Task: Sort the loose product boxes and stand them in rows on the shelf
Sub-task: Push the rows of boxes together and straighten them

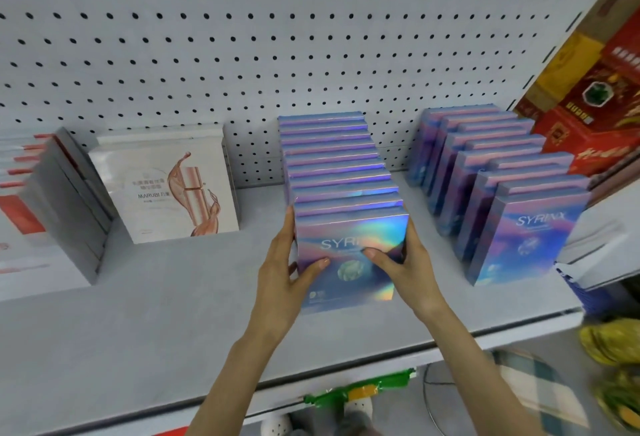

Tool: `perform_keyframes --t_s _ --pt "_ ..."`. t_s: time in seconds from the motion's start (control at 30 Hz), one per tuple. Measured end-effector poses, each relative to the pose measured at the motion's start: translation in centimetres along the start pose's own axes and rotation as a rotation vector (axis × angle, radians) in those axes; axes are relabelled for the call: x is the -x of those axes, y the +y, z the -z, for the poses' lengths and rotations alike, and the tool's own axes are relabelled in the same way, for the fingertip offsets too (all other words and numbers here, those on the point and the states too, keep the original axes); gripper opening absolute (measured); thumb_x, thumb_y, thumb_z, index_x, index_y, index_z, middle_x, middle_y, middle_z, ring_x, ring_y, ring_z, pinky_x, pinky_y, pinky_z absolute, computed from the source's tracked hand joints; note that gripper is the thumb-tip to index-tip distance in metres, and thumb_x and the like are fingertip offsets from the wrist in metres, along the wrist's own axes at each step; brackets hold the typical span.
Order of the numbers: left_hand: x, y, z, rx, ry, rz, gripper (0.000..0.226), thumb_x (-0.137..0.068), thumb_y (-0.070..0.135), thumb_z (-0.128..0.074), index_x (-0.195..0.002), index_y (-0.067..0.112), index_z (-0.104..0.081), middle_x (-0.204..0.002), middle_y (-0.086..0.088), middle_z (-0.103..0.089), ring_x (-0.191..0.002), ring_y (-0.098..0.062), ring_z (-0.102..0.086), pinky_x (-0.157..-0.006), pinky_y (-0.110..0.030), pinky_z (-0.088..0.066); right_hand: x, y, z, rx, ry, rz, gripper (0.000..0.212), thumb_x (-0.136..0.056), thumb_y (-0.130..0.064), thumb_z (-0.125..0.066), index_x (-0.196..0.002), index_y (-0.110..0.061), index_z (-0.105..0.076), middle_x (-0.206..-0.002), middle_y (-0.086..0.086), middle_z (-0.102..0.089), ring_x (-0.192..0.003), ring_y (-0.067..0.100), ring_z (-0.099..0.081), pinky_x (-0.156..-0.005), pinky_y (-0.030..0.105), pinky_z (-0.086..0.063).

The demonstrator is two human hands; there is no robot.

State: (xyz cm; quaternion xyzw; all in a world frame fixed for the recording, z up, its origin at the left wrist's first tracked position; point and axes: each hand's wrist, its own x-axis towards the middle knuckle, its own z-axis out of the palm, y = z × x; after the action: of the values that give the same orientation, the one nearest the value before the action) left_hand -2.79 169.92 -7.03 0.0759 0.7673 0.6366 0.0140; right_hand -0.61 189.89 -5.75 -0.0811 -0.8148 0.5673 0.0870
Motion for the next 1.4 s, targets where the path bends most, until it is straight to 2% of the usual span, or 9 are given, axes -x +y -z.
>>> perform_keyframes --t_s 0.17,0.3,0.43,0.6,0.7,0.93,1.03,1.2,1.4 --pt "0.1 0.8 0.1 -0.026 0.014 -0.043 0.074 -0.082 0.029 -0.066 -0.139 0.05 -0.023 -0.135 0.017 -0.048 -0.12 0.003 -0.049 -0.079 -0.012 -0.051 0.4 -0.3 -0.1 0.048 0.031 0.031 0.07 -0.081 -0.01 -0.074 -0.141 -0.011 -0.037 -0.089 -0.015 -0.055 -0.073 -0.018 -0.054 -0.062 0.0 -0.039" --pt "-0.1 3.3 0.3 -0.192 0.133 -0.088 0.066 -0.078 0.039 -0.065 -0.13 0.053 -0.026 -0.132 0.034 -0.034 -0.12 0.013 -0.04 -0.093 -0.01 -0.039 0.4 -0.4 0.4 -0.005 0.005 0.065 0.077 -0.078 -0.03 -0.075 -0.143 -0.025 -0.034 -0.13 -0.009 -0.055 -0.108 -0.009 -0.053 -0.083 0.006 -0.046" --pt "-0.8 6.1 -0.5 -0.488 0.269 -0.188 0.066 -0.08 0.039 -0.063 -0.14 0.029 -0.04 -0.152 0.005 -0.031 -0.143 -0.014 -0.024 -0.113 -0.03 -0.025 -0.5 -1.0 3.7 0.124 -0.006 0.217 0.067 -0.084 -0.034 -0.071 -0.134 -0.051 -0.029 -0.139 -0.034 -0.032 -0.129 -0.002 -0.04 -0.105 0.015 -0.036" --pt "-1.1 10.4 -8.0 -0.451 0.357 -0.292 0.062 -0.082 0.043 -0.063 -0.138 0.02 -0.047 -0.151 0.001 -0.034 -0.139 -0.012 -0.031 -0.108 -0.007 -0.02 -2.9 -0.3 12.5 0.321 0.077 0.487 0.045 -0.083 -0.021 -0.065 -0.126 -0.016 -0.058 -0.142 -0.003 -0.045 -0.13 0.01 -0.039 -0.108 0.02 -0.03" --pt "-1.3 11.5 -15.5 -0.361 0.274 -0.338 0.063 -0.082 0.047 -0.063 -0.136 0.021 -0.047 -0.148 0.001 -0.038 -0.135 -0.003 -0.033 -0.108 -0.008 -0.023 -5.1 1.7 19.2 0.394 0.157 0.542 0.046 -0.081 -0.033 -0.065 -0.125 -0.022 -0.058 -0.142 0.003 -0.047 -0.131 0.019 -0.041 -0.11 0.031 -0.031" --pt "-3.4 8.7 -26.3 -0.233 0.036 -0.072 0.083 -0.081 0.034 -0.071 -0.141 0.042 -0.014 -0.149 0.016 -0.028 -0.137 0.0 -0.027 -0.114 -0.04 -0.031 -8.0 6.5 28.1 0.039 0.181 0.141 0.107 -0.065 -0.014 -0.088 -0.149 -0.014 -0.023 -0.152 0.001 -0.031 -0.13 -0.007 -0.032 -0.093 -0.005 -0.024" --pt "-4.1 7.4 -27.5 -0.239 -0.032 -0.055 0.089 -0.081 0.03 -0.073 -0.15 0.033 -0.017 -0.149 0.014 -0.036 -0.134 -0.002 -0.037 -0.108 -0.04 -0.04 -8.8 8.4 28.2 -0.203 -0.018 0.008 0.095 -0.069 0.004 -0.081 -0.144 -0.02 -0.027 -0.134 -0.013 -0.048 -0.102 -0.02 -0.052 -0.076 -0.002 -0.041" --pt "-3.6 7.3 -28.3 0.002 0.011 0.023 0.079 -0.081 0.014 -0.071 -0.146 0.03 -0.029 -0.134 0.014 -0.054 -0.118 0.002 -0.054 -0.085 -0.02 -0.052 -8.0 10.3 26.9 -0.382 -0.066 -0.076 0.073 -0.07 -0.011 -0.082 -0.133 -0.019 -0.047 -0.118 -0.004 -0.067 -0.099 0.002 -0.066 -0.07 0.012 -0.051" --pt "-3.2 7.3 -27.2 0.102 0.03 0.046 0.074 -0.079 0.018 -0.069 -0.143 0.03 -0.034 -0.136 0.005 -0.053 -0.123 -0.012 -0.054 -0.081 -0.026 -0.056 -7.4 10.1 24.9 -0.488 -0.136 -0.088 0.068 -0.078 -0.018 -0.074 -0.137 -0.028 -0.043 -0.124 -0.005 -0.063 -0.106 0.005 -0.065 -0.072 0.018 -0.055"
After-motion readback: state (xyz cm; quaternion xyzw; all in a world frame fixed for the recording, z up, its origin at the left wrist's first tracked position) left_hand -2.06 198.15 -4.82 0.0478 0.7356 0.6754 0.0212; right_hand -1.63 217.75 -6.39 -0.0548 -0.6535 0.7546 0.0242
